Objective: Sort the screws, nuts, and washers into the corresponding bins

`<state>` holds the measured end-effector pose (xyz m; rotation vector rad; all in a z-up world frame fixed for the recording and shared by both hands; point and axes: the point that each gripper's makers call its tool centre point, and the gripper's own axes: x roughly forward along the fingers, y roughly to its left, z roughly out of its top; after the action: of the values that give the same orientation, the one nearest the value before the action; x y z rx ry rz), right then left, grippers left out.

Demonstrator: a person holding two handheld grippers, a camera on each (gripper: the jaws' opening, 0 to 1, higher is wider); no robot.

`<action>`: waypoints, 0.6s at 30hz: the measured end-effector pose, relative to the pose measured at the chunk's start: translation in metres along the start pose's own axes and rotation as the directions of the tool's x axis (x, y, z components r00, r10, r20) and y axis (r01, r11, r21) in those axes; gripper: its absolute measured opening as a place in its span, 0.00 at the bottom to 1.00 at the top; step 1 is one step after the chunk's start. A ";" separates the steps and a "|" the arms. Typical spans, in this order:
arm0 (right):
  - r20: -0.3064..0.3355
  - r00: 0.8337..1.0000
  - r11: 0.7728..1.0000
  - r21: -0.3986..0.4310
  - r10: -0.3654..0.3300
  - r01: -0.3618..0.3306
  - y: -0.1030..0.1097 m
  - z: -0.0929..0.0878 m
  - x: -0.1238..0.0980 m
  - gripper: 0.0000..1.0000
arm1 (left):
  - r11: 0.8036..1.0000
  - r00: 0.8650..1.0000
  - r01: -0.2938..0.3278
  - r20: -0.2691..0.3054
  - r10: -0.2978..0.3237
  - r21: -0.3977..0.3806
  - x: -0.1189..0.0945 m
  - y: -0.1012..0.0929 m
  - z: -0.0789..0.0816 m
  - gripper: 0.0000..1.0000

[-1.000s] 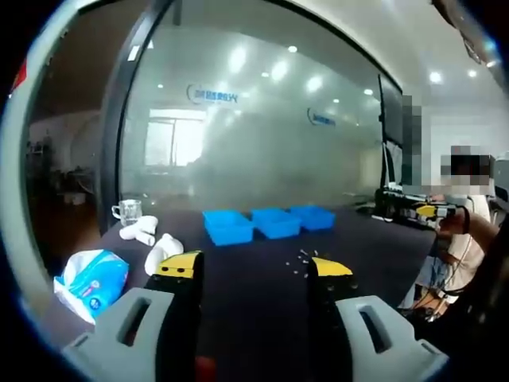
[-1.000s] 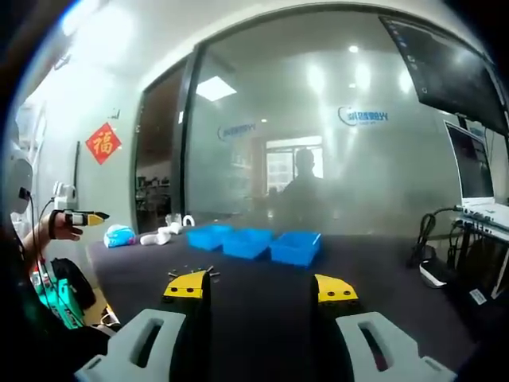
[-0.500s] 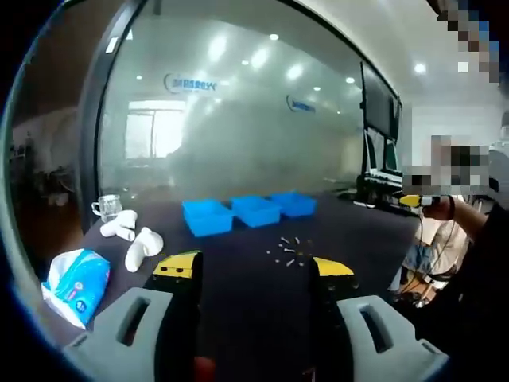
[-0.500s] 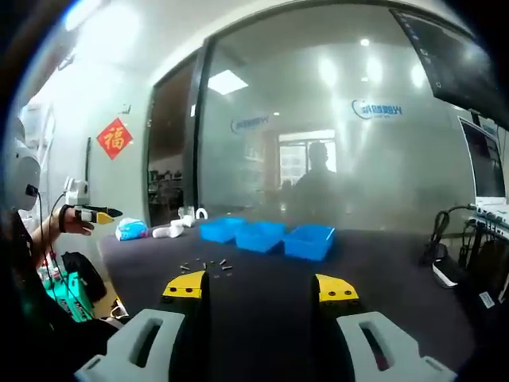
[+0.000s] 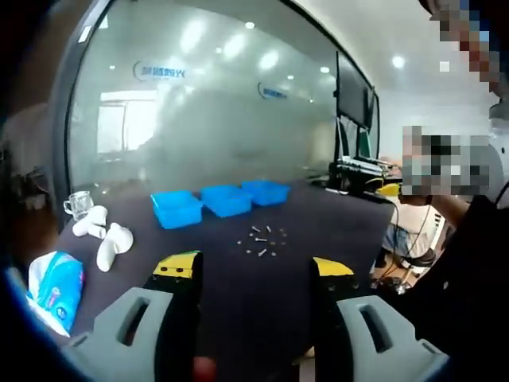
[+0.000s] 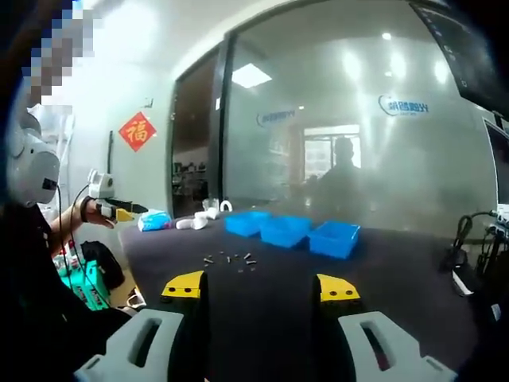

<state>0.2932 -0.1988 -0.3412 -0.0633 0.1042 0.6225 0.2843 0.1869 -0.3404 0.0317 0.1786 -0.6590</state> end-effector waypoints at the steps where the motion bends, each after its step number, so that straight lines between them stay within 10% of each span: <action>1: 0.000 1.000 1.000 -0.001 0.002 -0.002 0.001 0.000 0.000 0.48 | 1.000 1.000 -0.001 0.000 0.001 0.002 0.000 0.000 0.000 0.53; 18: -0.039 0.998 0.998 -0.024 0.049 -0.050 0.003 -0.004 0.005 0.48 | 1.000 1.000 -0.006 -0.013 0.006 0.007 -0.002 0.002 -0.002 0.53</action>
<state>0.2957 -0.1940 -0.3455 -0.0971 0.1352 0.6723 0.2838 0.1898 -0.3421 0.0434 0.1886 -0.6538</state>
